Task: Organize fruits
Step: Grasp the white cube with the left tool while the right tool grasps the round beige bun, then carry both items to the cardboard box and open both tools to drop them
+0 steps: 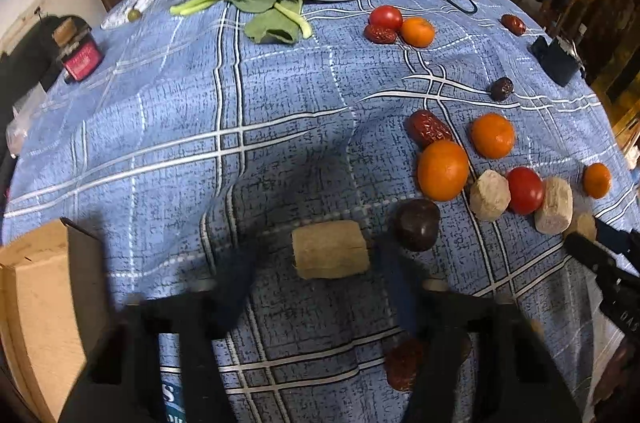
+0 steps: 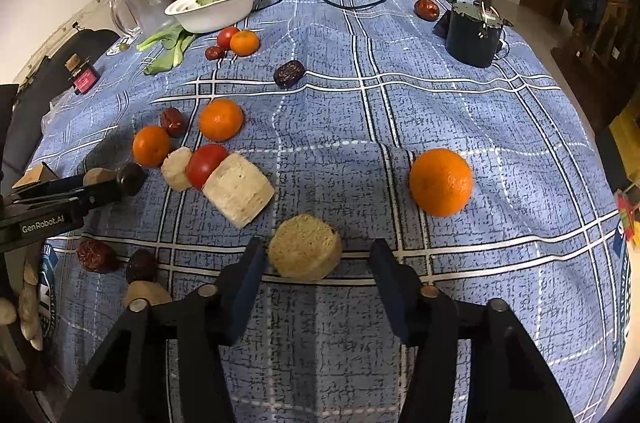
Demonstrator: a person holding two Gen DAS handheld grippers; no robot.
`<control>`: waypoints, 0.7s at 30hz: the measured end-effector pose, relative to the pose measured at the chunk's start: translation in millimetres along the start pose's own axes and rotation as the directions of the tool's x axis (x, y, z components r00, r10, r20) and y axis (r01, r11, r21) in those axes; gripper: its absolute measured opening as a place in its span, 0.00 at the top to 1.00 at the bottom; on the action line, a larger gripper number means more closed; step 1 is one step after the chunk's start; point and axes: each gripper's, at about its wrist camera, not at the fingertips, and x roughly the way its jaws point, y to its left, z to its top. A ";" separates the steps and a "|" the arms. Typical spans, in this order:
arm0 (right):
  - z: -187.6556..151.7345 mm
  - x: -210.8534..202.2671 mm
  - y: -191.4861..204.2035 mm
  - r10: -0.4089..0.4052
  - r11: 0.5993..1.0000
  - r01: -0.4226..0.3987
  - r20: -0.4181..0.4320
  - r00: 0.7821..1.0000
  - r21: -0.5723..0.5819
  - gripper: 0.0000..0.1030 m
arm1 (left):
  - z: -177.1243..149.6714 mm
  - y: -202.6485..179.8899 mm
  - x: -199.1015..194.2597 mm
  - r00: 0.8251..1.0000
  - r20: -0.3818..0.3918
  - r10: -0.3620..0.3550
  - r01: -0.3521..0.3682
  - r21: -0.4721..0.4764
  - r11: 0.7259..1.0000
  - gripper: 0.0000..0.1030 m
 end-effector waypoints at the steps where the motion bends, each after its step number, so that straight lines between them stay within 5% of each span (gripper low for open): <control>1: 0.1 -0.3 0.2 0.016 1.000 -0.016 -0.001 1.000 0.000 0.61 | 0.0 -0.6 -1.2 1.000 -0.003 -0.016 0.016 0.002 1.000 0.70; 6: -1.2 -8.1 9.3 0.036 0.999 -0.036 0.004 0.999 -0.013 0.63 | -6.8 -1.3 -12.1 0.999 0.006 -0.033 0.033 -0.013 0.999 0.70; 14: -4.0 -44.1 32.1 0.098 0.995 -0.096 0.043 0.994 -0.041 0.63 | -31.4 33.8 -57.5 0.995 0.072 -0.074 0.086 -0.170 0.982 0.70; 21: 10.3 -56.8 123.3 0.267 0.952 -0.259 0.026 0.963 -0.164 0.63 | -57.4 123.5 -107.7 0.992 0.116 0.041 -0.006 -0.287 0.958 0.70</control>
